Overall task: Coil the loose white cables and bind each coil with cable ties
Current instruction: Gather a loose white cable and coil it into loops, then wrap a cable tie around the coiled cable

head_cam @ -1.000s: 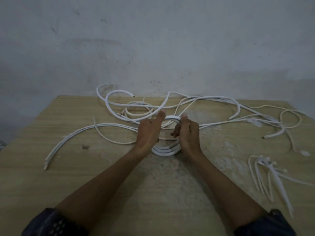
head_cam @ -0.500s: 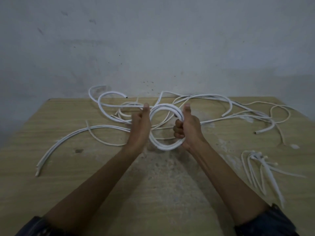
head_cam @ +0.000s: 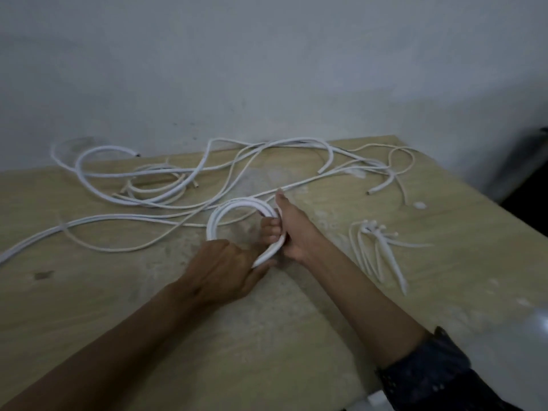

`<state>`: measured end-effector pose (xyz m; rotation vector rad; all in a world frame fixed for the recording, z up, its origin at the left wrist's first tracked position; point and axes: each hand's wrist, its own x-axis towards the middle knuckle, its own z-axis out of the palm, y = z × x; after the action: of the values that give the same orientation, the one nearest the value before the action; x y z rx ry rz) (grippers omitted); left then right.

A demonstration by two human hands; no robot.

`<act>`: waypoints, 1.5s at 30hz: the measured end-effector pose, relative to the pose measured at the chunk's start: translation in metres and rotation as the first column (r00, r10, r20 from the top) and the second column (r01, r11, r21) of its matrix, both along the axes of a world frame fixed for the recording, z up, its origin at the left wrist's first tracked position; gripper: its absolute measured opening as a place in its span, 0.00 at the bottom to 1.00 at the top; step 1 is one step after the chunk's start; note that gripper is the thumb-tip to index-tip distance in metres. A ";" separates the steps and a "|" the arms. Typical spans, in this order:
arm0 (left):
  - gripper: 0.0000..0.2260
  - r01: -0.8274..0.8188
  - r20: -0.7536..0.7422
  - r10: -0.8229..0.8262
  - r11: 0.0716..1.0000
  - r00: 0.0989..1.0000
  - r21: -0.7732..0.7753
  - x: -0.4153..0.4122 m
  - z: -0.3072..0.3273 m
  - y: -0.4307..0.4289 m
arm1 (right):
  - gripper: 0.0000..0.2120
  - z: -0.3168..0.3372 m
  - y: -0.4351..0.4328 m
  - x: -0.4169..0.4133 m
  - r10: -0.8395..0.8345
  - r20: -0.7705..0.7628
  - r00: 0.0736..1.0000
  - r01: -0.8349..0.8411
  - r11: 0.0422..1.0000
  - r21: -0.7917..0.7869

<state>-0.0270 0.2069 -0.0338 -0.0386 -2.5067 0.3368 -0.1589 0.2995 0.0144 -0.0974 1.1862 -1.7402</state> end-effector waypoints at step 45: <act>0.35 0.054 -0.054 0.015 -0.041 0.998 0.998 0.049 0.047 -0.030 | 0.05 0.026 0.029 0.032 0.012 -0.847 0.532 -0.292 0.941 -0.169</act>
<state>0.0221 0.1769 0.0134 0.5376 -2.0162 -1.6332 -0.1266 0.3282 0.0407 -1.3376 1.4918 -1.7102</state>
